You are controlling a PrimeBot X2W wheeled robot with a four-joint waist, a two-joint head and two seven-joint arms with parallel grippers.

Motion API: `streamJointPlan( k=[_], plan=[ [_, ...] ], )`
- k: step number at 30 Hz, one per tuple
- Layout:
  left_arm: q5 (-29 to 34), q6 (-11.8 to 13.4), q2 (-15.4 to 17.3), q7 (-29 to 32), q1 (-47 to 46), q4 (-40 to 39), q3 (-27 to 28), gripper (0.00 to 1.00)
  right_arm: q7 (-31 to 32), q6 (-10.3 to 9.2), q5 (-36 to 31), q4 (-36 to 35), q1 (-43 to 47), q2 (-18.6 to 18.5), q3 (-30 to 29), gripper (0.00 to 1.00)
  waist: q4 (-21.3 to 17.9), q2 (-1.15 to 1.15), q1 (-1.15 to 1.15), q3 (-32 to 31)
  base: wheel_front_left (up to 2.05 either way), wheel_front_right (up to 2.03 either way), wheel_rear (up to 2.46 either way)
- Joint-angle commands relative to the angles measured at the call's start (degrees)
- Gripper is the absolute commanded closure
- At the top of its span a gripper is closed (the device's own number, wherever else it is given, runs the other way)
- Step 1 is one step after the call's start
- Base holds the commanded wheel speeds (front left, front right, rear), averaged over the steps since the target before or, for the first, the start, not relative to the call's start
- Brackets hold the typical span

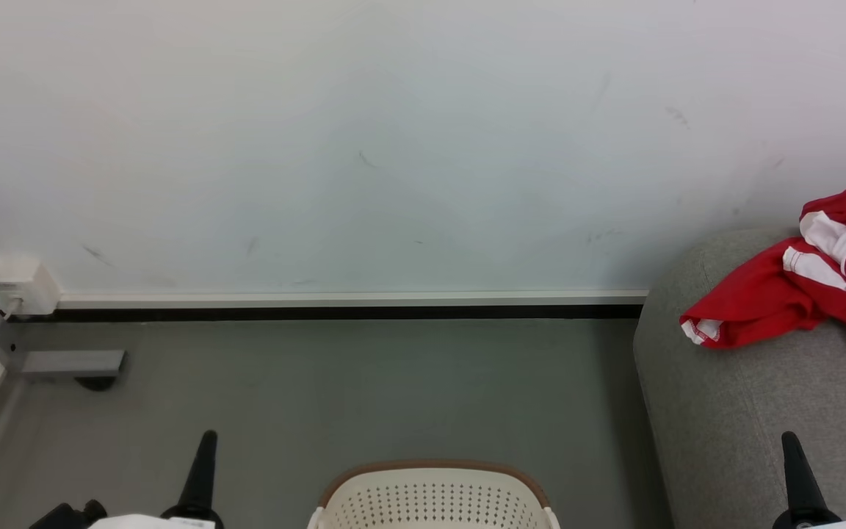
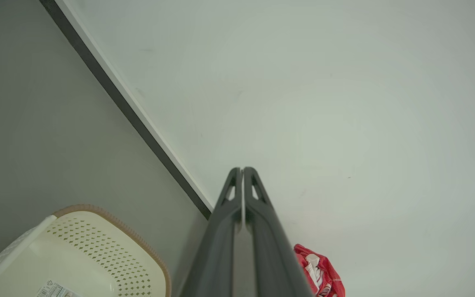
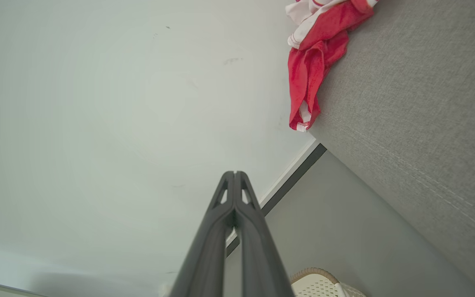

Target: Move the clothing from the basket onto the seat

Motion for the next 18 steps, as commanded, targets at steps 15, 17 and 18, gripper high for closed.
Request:
streamJointPlan(
  k=[15,17,18],
  plan=[
    [-9.2,-0.8,0.1,2.4,-1.8,-1.3,1.8,1.00,2.1,-0.11,9.6,-0.8,-2.5,-0.6,-0.7,1.00,0.2,0.00,0.00,0.4,0.00,0.00,0.00],
    [-9.9,-0.8,0.1,2.7,-1.9,-1.3,2.0,1.00,2.4,-0.12,10.6,-0.8,-2.6,-0.6,-0.7,1.00,0.2,0.00,0.00,0.5,0.00,0.00,0.00],
    [-10.4,-0.9,0.1,2.8,-1.9,-1.4,2.1,1.00,2.5,-0.12,11.1,-0.8,-2.7,-0.6,-0.8,1.00,0.2,0.00,0.00,0.5,0.00,0.00,0.00]
  ],
)
